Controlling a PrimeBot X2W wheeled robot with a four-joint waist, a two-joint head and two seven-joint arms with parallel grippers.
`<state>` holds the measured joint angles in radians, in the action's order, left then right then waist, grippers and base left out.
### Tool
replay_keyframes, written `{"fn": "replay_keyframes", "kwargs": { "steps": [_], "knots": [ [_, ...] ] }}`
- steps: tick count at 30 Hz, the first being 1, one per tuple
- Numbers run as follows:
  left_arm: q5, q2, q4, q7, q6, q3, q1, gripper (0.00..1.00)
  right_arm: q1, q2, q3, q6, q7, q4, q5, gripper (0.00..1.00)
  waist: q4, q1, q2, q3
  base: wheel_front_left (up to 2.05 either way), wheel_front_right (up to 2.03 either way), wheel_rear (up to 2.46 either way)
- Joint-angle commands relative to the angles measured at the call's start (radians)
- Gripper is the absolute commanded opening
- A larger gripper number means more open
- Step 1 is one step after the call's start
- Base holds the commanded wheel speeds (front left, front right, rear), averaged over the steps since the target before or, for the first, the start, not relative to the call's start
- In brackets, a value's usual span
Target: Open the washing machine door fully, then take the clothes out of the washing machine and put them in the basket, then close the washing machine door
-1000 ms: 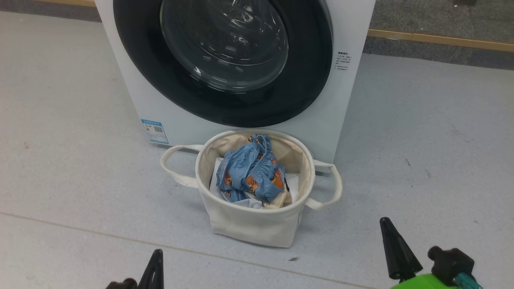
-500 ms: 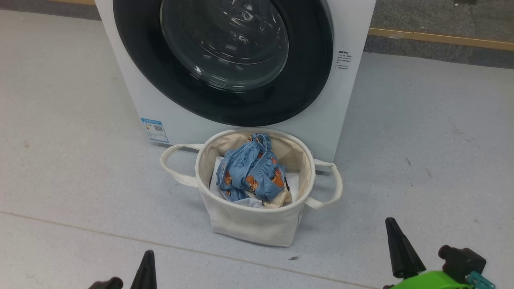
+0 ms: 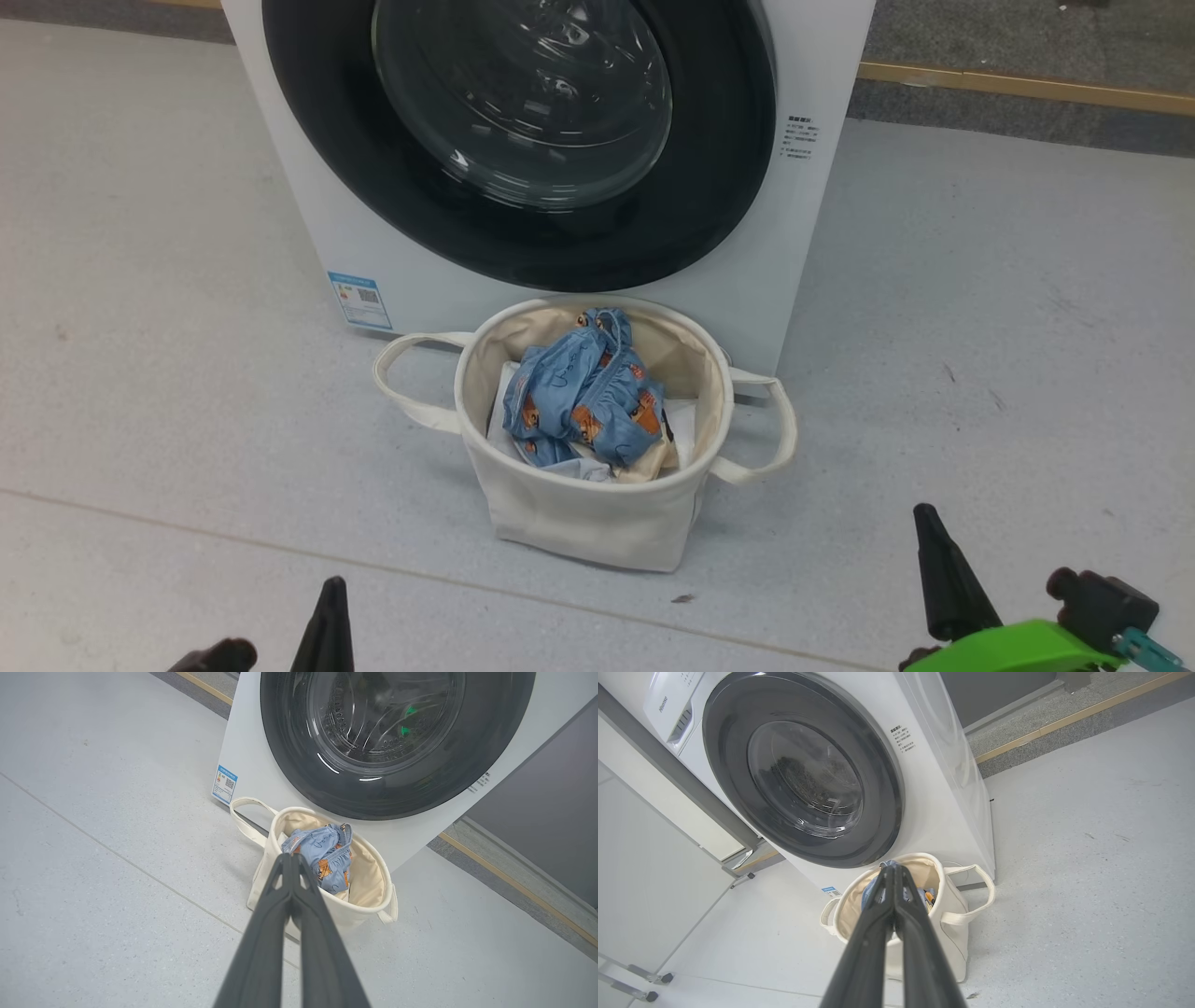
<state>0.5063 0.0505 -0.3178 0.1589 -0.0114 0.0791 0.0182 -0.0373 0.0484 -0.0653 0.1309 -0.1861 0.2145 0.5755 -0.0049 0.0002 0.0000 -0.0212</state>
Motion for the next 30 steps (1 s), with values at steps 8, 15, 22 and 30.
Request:
{"fn": "replay_keyframes", "kwargs": {
  "steps": [8, 15, 22, 30],
  "knots": [
    [0.114, 0.000, 0.039, -0.028, 0.018, -0.035, -0.053, 0.00, 0.059, 0.019, 0.012, 0.000, 0.025, -0.024, 0.116, 0.00, 0.000, -0.0001, 0.0000, 0.002, 0.00, 0.00, 0.00],
    [0.196, 0.000, 0.042, -0.048, 0.029, -0.048, -0.059, 0.00, 0.065, 0.021, 0.021, 0.000, 0.043, -0.020, 0.196, 0.00, 0.001, -0.0001, 0.0000, 0.004, 0.00, 0.00, 0.00],
    [0.277, 0.000, 0.045, -0.068, 0.039, -0.061, -0.065, 0.00, 0.072, 0.023, 0.030, 0.000, 0.062, -0.016, 0.275, 0.00, 0.001, -0.0001, 0.0000, 0.006, 0.00, 0.00, 0.00],
    [0.370, 0.000, 0.048, -0.091, 0.050, -0.076, -0.072, 0.00, 0.080, 0.025, 0.041, 0.000, 0.085, -0.011, 0.365, 0.00, 0.002, -0.0001, 0.0000, 0.008, 0.00, 0.00, 0.00]
  ]
}}
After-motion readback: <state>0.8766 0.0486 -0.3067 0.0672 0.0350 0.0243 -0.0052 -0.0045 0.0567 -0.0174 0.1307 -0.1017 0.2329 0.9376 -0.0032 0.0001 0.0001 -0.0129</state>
